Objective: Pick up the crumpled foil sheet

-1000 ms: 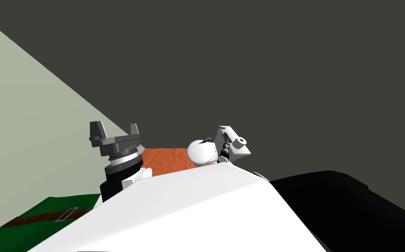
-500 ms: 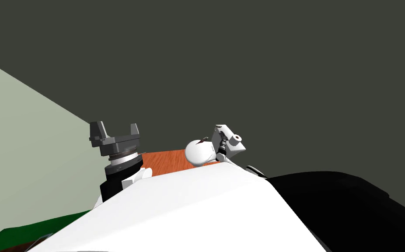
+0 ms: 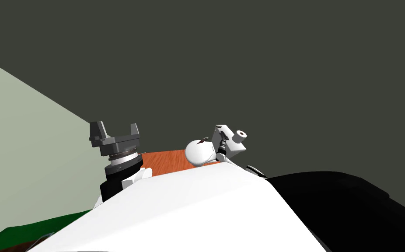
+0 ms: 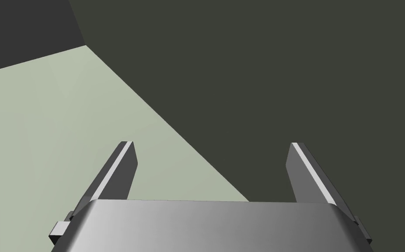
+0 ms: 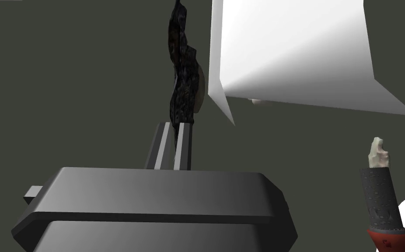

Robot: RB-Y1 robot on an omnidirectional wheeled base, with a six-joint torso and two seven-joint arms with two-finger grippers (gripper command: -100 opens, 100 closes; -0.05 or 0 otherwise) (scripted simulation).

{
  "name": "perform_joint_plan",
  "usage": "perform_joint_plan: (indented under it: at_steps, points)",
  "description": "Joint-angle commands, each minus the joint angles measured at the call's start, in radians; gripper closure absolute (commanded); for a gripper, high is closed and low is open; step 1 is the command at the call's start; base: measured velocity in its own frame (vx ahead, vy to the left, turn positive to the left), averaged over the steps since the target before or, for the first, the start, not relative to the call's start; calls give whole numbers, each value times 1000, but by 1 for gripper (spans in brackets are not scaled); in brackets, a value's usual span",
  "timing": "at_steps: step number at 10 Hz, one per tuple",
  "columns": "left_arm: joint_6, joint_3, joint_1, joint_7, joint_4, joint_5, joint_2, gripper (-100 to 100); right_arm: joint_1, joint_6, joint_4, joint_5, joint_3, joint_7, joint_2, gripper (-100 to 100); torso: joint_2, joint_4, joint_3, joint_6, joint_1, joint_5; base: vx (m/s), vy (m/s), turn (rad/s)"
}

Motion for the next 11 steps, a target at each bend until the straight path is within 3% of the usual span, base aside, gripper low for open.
perform_joint_plan:
  at_steps: [1, 2, 3, 4, 7, 10, 11]
  points:
    - [0, 0, 0, 0, 0, 0, 0, 0, 0, 0, 0, 0, 0, 0, 0, 0, 0, 0, 0, 0, 0, 0, 0, 0, 0]
    - [0, 0, 0, 0, 0, 0, 0, 0, 17, 7, -17, -6, -13, 13, -9, 100, 0, 0, 0, 0, 0, 0, -7, -11, 167]
    - [0, 0, 0, 0, 0, 0, 0, 0, 56, 26, -47, -11, -31, 21, -10, 100, 0, 0, 0, -1, -1, 0, -13, -34, 319]
    - [0, 0, 0, 0, 0, 0, 0, 0, 56, 26, -47, -11, -31, 21, -10, 100, 0, 0, 0, -2, -2, -1, -9, -31, 168]
    - [0, 0, 0, 0, 0, 0, 0, 0, 161, 82, -135, -27, -83, 47, -14, 100, 0, -1, -1, -3, -2, -4, -15, -19, 312]
    - [0, 0, 0, 0, 0, 0, 0, 0, 210, 101, -164, -32, -101, 55, -15, 100, 0, -4, -2, 0, -5, -6, -11, -12, 158]
    - [0, 0, 0, 0, 0, 0, 0, 0, 247, 119, -194, -37, -118, 64, -16, 100, 0, -4, -2, 0, -5, -7, -11, -11, 252]
